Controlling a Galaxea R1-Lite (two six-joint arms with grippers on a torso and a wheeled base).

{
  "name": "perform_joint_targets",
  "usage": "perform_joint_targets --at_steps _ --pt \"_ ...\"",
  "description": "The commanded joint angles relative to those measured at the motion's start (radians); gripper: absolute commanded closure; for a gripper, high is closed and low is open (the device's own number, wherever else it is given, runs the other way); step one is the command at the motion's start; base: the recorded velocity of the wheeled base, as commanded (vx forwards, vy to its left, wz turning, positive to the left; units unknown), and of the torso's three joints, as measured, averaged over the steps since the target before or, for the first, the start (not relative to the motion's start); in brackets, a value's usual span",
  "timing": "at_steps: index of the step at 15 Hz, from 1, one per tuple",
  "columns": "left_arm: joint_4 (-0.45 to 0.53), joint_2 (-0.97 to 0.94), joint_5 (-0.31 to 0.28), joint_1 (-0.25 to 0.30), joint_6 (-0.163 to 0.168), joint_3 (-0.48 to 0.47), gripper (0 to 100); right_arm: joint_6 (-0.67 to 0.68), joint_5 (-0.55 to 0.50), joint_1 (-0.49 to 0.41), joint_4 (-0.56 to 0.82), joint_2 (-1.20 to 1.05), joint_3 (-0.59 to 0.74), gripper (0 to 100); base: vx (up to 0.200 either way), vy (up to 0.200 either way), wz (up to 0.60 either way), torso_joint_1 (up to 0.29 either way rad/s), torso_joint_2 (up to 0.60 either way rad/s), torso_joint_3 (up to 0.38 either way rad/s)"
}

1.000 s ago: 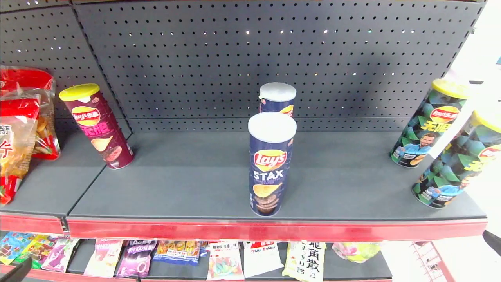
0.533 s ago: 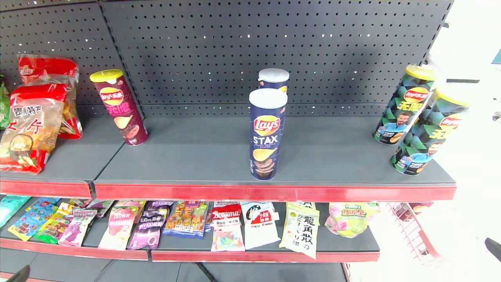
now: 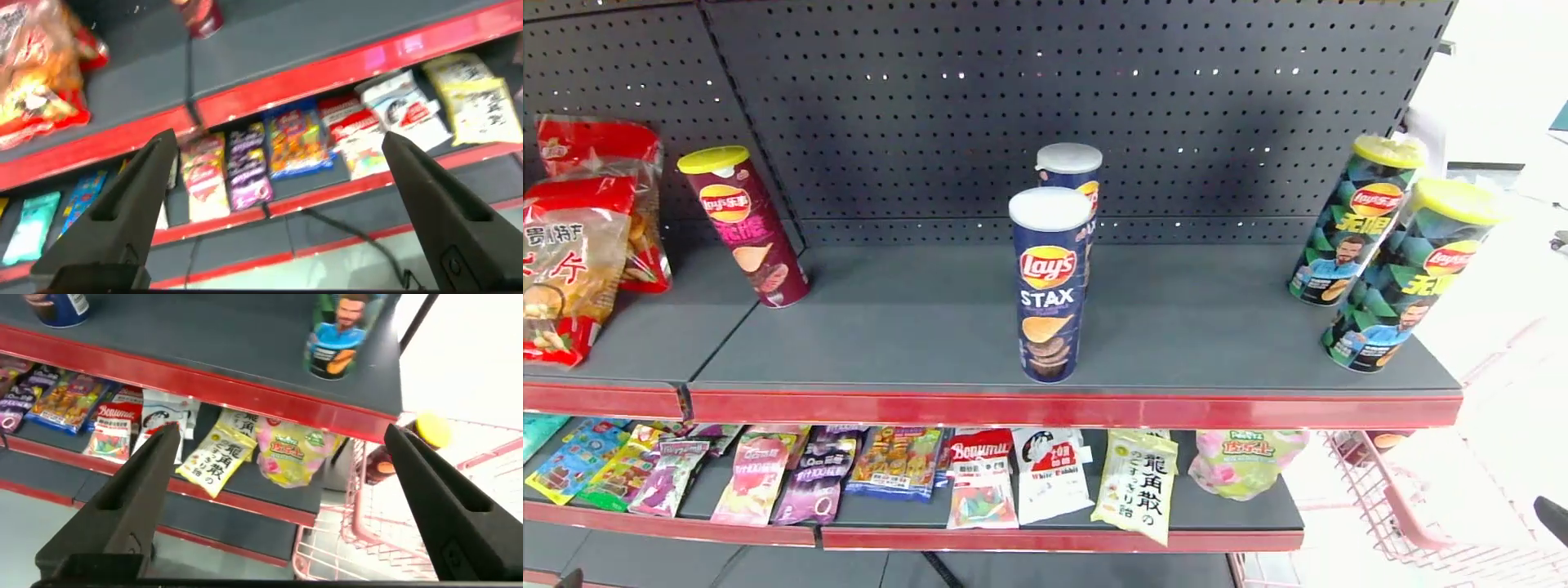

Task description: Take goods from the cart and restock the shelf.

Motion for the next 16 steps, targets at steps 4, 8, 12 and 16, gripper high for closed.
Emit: perform_joint_targets --at_steps 4,8,12,16 --pt "0.002 -0.011 0.001 -0.001 0.016 0.002 0 -0.003 0.001 -0.001 -0.002 0.002 0.008 0 0.0 -0.2 0.0 0.004 0.0 0.002" --pt "0.0 -0.014 0.001 -0.001 0.022 0.002 0 -0.009 0.001 -0.001 0.014 0.001 0.008 0 0.0 -0.2 0.0 0.004 0.0 0.0" --pt "0.0 -0.011 -0.001 -0.001 0.025 0.002 0 -0.009 0.0 -0.001 0.014 0.004 0.008 0 0.0 -0.05 0.0 0.001 0.0 0.001" --pt "0.0 -0.011 -0.001 -0.001 0.025 0.002 0 -0.009 0.001 -0.001 0.014 0.015 0.008 0 0.0 0.0 -0.45 0.004 0.0 -0.001"
